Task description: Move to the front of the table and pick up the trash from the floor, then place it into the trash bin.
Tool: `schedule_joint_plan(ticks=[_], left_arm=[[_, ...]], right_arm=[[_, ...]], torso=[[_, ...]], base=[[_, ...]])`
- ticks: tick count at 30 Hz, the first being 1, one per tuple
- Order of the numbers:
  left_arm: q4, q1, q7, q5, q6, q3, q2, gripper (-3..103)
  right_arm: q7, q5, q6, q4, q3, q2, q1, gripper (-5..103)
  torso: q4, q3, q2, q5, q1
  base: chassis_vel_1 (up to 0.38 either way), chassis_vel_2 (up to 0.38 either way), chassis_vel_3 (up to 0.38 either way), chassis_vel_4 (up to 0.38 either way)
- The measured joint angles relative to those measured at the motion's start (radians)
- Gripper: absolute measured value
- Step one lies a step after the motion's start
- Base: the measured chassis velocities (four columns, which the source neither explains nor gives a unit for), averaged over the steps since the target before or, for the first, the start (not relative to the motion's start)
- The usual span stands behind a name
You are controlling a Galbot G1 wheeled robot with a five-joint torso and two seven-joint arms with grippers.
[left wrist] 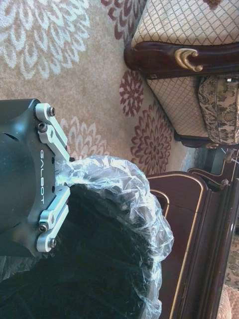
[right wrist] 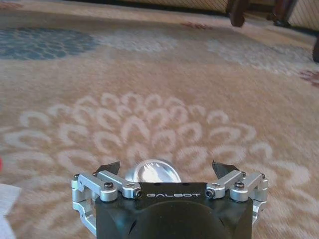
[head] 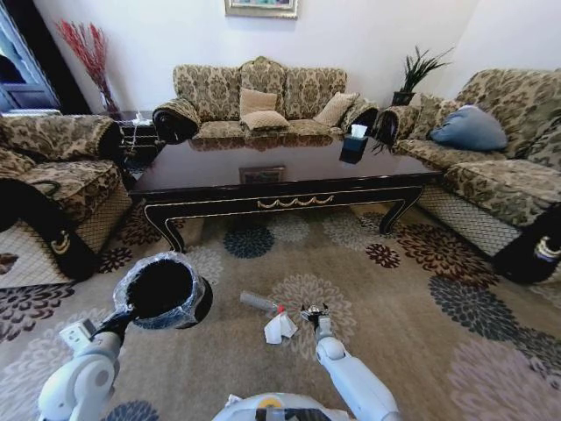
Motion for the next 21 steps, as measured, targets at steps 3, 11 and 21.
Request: schedule_joint_plan(ticks=[3, 11, 21], left_arm=[[-0.003, 0.001, -0.001, 0.002, 0.001, 0.003, -0.002, 2], [-0.005, 0.003, -0.003, 0.003, 0.001, 0.003, -0.002, 2], [-0.006, 0.008, -0.002, 0.003, -0.002, 0.003, -0.005, 2]], right_arm=[[-0.003, 0.027, 0.007, -0.042, 0.009, 0.01, 0.01, 100], [-0.031, 0.053, 0.016, -0.075, 0.014, 0.019, 0.015, 100], [-0.048, 0.03, 0.021, -0.069, 0.015, 0.026, 0.008, 71]], torso=[[0.0, 0.0, 0.0, 0.0, 0.0], [-0.0001, 0.0, 0.0, -0.0001, 0.0], [0.0002, 0.0, 0.0, 0.0003, 0.0]], base=[[0.0, 0.0, 0.0, 0.0], [0.0, 0.0, 0.0, 0.0], [0.0, 0.0, 0.0, 0.0]])
